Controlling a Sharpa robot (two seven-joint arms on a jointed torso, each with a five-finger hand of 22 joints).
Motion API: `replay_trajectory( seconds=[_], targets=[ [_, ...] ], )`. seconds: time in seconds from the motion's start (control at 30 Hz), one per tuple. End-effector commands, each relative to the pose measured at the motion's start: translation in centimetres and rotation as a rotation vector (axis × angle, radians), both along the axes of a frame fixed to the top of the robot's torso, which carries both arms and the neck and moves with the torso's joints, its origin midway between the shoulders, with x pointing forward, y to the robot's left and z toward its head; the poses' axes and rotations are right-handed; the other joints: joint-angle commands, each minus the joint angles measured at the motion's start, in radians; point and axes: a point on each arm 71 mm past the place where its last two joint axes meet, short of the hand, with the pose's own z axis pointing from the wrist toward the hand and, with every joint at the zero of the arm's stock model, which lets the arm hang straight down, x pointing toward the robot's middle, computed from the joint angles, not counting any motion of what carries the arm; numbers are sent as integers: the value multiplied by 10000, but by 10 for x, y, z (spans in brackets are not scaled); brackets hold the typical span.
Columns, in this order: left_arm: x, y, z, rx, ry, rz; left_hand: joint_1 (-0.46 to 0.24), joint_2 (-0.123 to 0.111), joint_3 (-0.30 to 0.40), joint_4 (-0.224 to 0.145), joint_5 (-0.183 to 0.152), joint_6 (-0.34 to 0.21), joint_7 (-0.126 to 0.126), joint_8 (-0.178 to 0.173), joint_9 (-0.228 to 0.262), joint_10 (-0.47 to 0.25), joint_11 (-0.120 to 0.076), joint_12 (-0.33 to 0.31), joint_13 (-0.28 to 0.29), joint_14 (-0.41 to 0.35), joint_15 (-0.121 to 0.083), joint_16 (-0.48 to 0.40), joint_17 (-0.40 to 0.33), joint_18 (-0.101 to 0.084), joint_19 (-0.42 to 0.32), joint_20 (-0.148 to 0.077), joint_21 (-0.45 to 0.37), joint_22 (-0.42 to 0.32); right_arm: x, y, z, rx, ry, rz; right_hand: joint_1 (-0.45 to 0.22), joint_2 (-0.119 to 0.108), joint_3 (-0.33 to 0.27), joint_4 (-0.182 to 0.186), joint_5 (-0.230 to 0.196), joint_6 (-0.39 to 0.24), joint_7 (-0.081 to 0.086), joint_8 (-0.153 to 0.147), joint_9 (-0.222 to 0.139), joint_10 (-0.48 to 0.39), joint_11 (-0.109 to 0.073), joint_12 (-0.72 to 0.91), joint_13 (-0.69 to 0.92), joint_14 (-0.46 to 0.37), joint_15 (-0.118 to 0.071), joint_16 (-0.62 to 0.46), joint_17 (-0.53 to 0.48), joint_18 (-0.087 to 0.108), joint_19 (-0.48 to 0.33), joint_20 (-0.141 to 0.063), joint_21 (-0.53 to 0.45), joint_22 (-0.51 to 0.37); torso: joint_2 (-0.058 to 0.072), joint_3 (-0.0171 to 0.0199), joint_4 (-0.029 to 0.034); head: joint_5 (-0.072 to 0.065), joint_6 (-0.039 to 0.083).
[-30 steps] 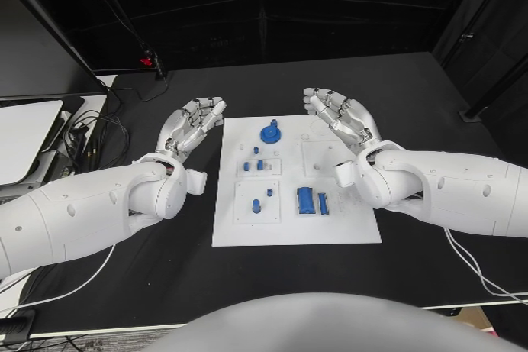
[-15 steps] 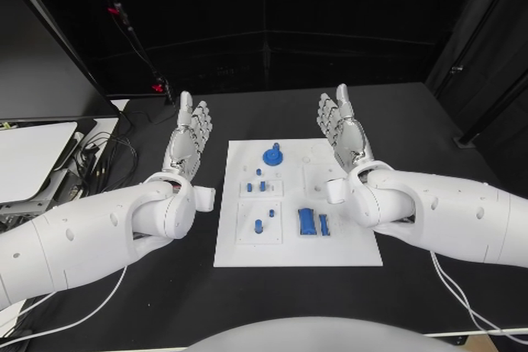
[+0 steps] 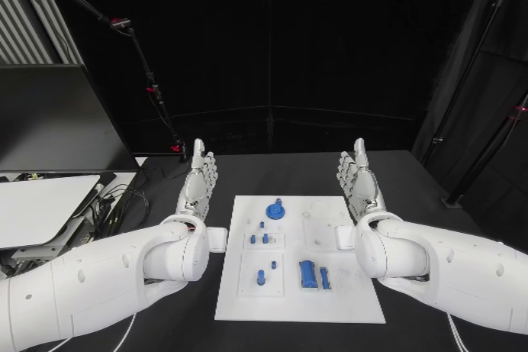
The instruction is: Assemble the parts on the task board
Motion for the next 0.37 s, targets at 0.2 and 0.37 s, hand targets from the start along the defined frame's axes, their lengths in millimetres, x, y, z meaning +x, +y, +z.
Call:
replay_trajectory(
  seconds=[0.2, 0.37],
  targets=[
    [0, 2, 0, 119, 135, 275, -58, 7, 1, -31, -36, -54, -5, -27, -11, 3, -31, -36, -11, -8, -44, -35, -10, -62, -33, 1, -33, -9, 0, -1, 0, -11, 147, -232, -67, 10, -2, -41, -29, -51, 4, -36, -10, -52, 0, -36, -9, -36, 2, -35, -9, -67, 1, -52, -33, -10, -113, -27, -62, 22, 60],
    [0, 2, 0, 119, 135, 275, -58, 7, 1, -31, -36, -54, -5, -27, -11, 3, -31, -36, -11, -8, -44, -35, -10, -62, -33, 1, -33, -9, 0, -1, 0, -11, 147, -232, -67, 10, -2, -41, -29, -51, 4, -36, -10, -52, 0, -36, -9, -36, 2, -35, -9, -67, 1, -52, -33, -10, -113, -27, -62, 22, 60]
  ],
)
